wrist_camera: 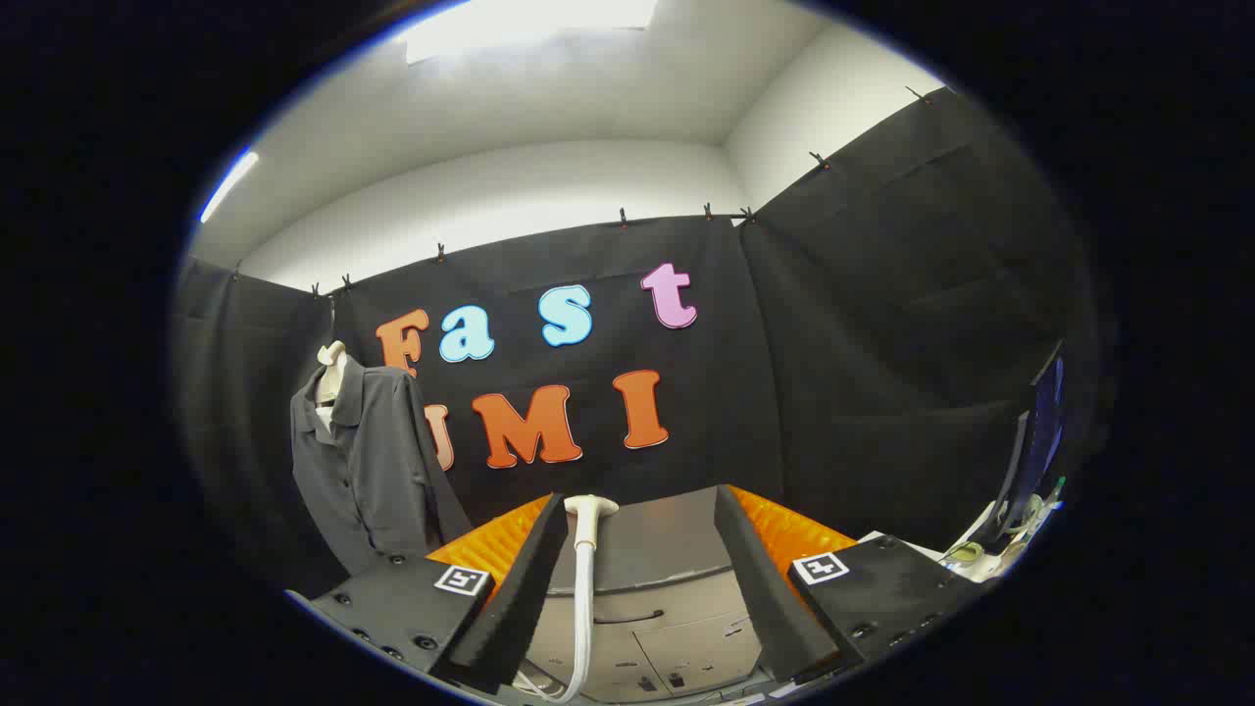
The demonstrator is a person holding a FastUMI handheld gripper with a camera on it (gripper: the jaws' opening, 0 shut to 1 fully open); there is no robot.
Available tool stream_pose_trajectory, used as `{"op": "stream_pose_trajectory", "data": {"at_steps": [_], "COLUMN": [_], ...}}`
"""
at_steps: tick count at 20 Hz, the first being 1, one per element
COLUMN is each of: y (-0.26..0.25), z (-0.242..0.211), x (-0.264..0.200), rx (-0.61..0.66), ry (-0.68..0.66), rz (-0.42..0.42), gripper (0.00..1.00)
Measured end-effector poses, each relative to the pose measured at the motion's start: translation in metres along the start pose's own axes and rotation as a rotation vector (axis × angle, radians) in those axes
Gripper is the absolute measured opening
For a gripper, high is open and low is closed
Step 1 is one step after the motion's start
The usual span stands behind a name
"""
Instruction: Iron the clothes twice with a garment steamer, once on the left side and once on the right side.
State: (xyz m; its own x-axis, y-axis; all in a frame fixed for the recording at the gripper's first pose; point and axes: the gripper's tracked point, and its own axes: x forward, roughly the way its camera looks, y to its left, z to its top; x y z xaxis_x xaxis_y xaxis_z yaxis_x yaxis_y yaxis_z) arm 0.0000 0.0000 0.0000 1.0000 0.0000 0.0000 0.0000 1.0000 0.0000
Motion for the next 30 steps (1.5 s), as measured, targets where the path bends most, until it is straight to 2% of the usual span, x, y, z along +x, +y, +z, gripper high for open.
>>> {"op": "stream_pose_trajectory", "data": {"at_steps": [9,15,18,24,30], "y": [0.014,0.045,0.067,0.059,0.056], "z": [0.015,0.025,0.033,0.035,0.025], "x": [0.034,0.039,0.037,0.049,0.092], "rx": [-0.033,-0.090,-0.067,-0.076,-0.028], "ry": [-0.021,-0.028,-0.039,-0.012,0.066], "rz": [-0.047,-0.034,0.013,0.005,0.025], "gripper": [0.98,0.98,0.98,0.98,0.98]}}
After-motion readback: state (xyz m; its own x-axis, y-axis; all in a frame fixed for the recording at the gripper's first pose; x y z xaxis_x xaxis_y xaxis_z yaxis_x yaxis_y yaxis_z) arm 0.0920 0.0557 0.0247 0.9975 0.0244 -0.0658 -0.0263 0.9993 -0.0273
